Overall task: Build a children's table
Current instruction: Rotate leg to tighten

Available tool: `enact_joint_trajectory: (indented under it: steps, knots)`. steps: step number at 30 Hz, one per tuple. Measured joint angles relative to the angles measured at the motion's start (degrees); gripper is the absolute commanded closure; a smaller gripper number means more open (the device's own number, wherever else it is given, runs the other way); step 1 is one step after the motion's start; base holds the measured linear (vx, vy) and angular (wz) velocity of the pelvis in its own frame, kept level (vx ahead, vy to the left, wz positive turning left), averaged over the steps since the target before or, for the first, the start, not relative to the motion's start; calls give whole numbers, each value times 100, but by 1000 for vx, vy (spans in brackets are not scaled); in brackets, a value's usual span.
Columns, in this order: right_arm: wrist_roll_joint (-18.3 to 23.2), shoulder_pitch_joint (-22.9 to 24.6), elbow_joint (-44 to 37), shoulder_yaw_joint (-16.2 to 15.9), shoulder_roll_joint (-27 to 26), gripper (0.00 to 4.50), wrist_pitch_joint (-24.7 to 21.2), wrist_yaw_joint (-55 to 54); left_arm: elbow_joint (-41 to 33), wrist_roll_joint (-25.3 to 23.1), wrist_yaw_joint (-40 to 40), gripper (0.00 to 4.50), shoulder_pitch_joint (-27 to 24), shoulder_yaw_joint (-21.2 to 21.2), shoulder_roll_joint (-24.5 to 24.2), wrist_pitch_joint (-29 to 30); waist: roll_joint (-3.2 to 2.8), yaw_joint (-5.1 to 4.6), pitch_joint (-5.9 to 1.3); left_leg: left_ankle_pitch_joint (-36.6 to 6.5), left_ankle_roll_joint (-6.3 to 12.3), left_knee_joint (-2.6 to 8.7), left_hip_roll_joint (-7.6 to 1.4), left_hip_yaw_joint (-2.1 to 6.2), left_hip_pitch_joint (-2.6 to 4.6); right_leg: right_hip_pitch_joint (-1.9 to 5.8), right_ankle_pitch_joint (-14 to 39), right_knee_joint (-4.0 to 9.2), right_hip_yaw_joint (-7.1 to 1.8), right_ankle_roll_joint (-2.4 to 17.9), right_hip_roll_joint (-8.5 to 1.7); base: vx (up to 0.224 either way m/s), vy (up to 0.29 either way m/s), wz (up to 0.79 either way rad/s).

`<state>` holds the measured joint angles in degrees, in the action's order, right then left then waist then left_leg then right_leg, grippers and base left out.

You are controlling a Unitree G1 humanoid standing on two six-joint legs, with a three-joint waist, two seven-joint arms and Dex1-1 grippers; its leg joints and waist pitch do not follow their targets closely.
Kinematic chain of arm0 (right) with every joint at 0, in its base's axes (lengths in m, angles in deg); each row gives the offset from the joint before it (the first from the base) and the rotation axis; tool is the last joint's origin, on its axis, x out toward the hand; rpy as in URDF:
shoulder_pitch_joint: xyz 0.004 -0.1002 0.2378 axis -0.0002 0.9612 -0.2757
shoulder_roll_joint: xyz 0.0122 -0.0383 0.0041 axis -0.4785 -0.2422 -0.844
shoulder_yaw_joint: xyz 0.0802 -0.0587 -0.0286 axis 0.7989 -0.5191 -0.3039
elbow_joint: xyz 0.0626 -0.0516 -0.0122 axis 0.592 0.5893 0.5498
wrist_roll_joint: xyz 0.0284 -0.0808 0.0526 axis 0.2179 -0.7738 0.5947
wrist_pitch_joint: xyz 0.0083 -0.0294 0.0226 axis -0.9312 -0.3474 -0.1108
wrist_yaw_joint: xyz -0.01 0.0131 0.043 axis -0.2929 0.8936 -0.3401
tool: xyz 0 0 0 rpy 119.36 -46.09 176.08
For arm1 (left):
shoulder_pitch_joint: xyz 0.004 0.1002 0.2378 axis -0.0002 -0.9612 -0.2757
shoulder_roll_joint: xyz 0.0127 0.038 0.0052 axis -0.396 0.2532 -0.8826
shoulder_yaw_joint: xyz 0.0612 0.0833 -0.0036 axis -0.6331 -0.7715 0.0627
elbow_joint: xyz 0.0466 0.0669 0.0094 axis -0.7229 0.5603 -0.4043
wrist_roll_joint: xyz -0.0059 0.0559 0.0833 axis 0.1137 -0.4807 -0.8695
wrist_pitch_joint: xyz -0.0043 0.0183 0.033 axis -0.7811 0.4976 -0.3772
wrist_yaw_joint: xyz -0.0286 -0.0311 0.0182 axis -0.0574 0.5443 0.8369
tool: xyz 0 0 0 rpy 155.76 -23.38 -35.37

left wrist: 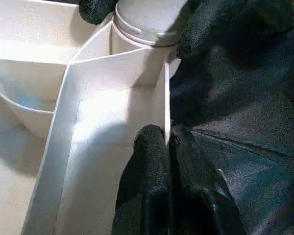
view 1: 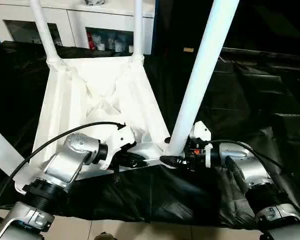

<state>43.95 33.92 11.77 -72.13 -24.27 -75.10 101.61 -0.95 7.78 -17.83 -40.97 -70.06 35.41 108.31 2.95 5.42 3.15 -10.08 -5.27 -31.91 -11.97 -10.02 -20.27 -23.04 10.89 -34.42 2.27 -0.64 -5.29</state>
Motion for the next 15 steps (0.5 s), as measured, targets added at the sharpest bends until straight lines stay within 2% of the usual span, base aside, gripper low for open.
enact_joint_trajectory:
  steps: [2,6,7,15]
  knots:
    - [-2,0,2,0,-4,154,0,-17,1,1,-1,450,-1,-1,-5,0,0,-1,0,0,0,0,0,0,0,0,0,0,0,0,0,0,0,0]
    - [-14,1,7,3,-13,171,3,-97,1,0,-19,450,-1,0,-3,1,0,3,0,0,0,0,0,0,0,0,0,0,-1,0,0,0,0,0]
    - [-17,2,7,3,-12,191,5,-102,1,0,-26,450,-1,0,-2,0,-1,2,0,0,0,0,0,0,1,0,0,0,-1,0,0,0,0,0]
    - [-29,119,-89,34,-3,201,13,-208,30,-12,-121,450,0,-4,118,0,-11,25,-4,0,0,0,3,1,9,12,0,1,-2,0,-3,0,0,0]
